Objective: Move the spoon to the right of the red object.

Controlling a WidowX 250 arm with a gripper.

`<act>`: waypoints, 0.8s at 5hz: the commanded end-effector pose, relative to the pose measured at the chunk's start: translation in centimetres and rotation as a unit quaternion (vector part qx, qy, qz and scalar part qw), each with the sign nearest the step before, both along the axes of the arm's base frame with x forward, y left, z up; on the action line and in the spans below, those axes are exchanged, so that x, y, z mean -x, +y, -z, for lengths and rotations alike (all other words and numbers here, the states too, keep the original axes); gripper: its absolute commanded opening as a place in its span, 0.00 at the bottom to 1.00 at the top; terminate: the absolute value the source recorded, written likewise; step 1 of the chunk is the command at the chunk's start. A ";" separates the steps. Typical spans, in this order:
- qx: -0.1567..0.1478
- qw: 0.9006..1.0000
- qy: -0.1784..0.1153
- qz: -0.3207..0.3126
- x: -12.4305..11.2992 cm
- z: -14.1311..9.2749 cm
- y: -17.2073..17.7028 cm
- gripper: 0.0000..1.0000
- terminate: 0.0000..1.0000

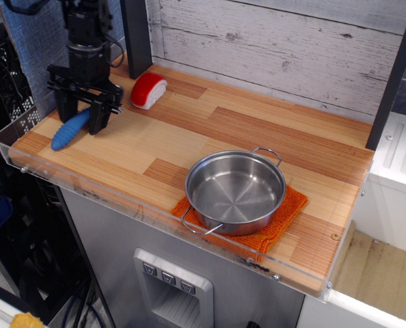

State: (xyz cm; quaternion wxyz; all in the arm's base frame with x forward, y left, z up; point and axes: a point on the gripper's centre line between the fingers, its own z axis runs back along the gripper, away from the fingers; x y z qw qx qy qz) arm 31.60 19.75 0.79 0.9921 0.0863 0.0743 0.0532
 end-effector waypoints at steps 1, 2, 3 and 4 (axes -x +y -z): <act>-0.005 1.000 -0.015 -0.004 0.2 -1.0 -0.4 0.00 0.00; 0.004 0.999 -0.027 -0.042 1.0 -2.7 0.7 0.00 0.00; 0.018 0.995 -0.044 -0.090 1.8 -5.6 1.9 0.00 0.00; 0.018 0.992 -0.063 -0.105 1.8 -9.1 0.6 0.00 0.00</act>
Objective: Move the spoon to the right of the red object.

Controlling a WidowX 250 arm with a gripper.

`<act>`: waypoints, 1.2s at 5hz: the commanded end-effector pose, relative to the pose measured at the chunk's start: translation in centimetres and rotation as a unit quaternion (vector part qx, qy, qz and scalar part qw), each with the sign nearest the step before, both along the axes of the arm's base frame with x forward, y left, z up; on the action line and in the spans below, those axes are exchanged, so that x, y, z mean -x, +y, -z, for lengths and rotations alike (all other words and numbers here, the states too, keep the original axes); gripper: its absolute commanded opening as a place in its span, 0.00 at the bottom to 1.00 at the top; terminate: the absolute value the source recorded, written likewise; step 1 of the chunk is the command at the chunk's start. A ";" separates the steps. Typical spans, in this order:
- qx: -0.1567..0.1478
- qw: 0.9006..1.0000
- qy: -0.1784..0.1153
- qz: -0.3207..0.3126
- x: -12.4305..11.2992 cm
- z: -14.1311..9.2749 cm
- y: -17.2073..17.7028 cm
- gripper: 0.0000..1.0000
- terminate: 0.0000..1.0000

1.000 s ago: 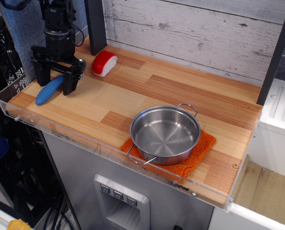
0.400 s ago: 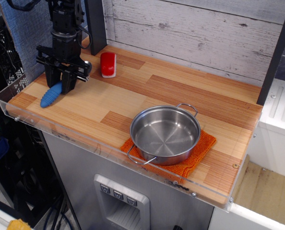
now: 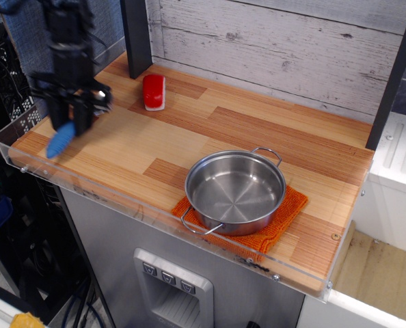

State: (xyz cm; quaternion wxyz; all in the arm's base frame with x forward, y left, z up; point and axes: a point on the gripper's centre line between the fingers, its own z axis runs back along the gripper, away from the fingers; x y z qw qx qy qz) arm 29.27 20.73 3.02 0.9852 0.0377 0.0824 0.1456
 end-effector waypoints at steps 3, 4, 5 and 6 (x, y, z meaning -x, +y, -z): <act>0.018 0.990 -0.093 0.101 -3.6 -10.1 -12.4 0.00 0.00; 0.010 0.989 -0.089 0.116 -5.1 -8.9 -14.2 0.00 0.00; -0.001 0.991 -0.074 0.108 -6.6 -6.9 -14.2 0.00 0.00; -0.011 0.994 -0.076 0.082 -7.6 -5.0 -13.4 0.00 0.00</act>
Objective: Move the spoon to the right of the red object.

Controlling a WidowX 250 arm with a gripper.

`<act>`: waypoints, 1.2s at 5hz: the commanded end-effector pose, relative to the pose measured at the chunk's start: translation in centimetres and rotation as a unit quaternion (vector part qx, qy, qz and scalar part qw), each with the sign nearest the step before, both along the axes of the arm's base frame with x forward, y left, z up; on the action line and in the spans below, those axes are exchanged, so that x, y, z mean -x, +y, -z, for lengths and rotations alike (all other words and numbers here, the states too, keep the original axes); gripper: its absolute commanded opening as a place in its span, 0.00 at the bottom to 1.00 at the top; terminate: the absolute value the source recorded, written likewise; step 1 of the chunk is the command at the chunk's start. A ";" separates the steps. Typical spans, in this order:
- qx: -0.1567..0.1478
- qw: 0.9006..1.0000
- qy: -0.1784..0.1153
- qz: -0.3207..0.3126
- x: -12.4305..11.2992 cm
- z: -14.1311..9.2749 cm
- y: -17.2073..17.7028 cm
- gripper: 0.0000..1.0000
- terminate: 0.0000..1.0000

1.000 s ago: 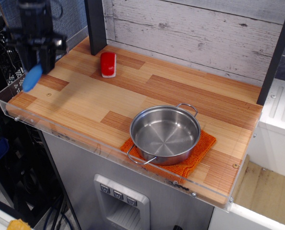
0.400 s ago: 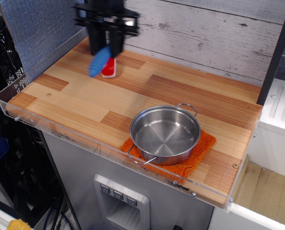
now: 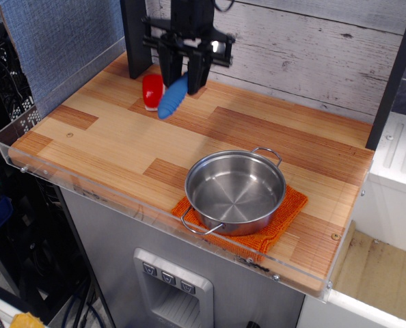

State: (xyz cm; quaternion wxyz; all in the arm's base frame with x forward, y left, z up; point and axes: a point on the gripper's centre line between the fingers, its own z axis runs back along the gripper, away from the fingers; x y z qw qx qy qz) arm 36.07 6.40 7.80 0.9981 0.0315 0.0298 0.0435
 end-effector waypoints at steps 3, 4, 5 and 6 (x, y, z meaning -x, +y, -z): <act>0.006 1.000 -0.021 -0.022 -1.8 2.6 -0.5 0.00 0.00; 0.005 1.000 -0.006 -0.017 -1.9 3.9 -0.4 0.00 0.00; -0.005 1.000 0.008 -0.001 -2.2 5.1 0.0 0.00 0.00; -0.011 1.000 0.010 0.015 -2.6 5.4 0.3 0.00 0.00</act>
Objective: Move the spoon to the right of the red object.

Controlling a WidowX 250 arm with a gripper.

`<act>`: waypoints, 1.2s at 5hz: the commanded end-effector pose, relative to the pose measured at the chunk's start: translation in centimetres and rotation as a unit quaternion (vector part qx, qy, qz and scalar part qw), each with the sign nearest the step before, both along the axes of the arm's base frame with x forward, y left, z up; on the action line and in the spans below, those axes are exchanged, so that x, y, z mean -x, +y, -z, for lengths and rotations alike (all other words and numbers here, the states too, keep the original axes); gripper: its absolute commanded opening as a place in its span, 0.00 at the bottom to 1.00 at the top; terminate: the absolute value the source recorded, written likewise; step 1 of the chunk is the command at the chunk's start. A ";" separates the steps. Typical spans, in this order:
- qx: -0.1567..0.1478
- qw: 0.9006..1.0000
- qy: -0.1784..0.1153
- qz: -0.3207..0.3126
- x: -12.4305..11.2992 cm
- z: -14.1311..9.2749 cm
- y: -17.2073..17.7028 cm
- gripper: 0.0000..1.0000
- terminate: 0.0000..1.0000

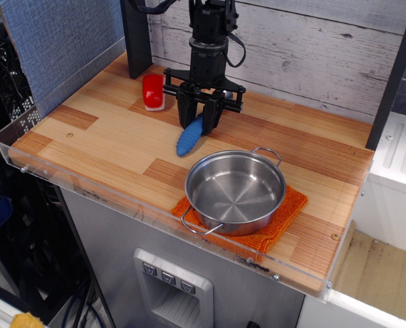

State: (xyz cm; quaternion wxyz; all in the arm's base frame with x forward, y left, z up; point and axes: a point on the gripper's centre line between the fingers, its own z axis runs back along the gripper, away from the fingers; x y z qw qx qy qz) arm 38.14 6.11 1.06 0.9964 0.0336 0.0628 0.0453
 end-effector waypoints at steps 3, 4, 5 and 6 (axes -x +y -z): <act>-0.024 0.998 -0.027 0.046 -1.3 -2.0 1.2 0.00 0.00; -0.011 0.999 -0.023 0.044 -1.2 -1.9 1.3 0.00 0.00; 0.005 0.999 -0.031 0.043 -1.0 -2.9 1.1 1.00 0.00; 0.019 0.997 -0.052 0.050 -0.8 -4.4 0.9 1.00 0.00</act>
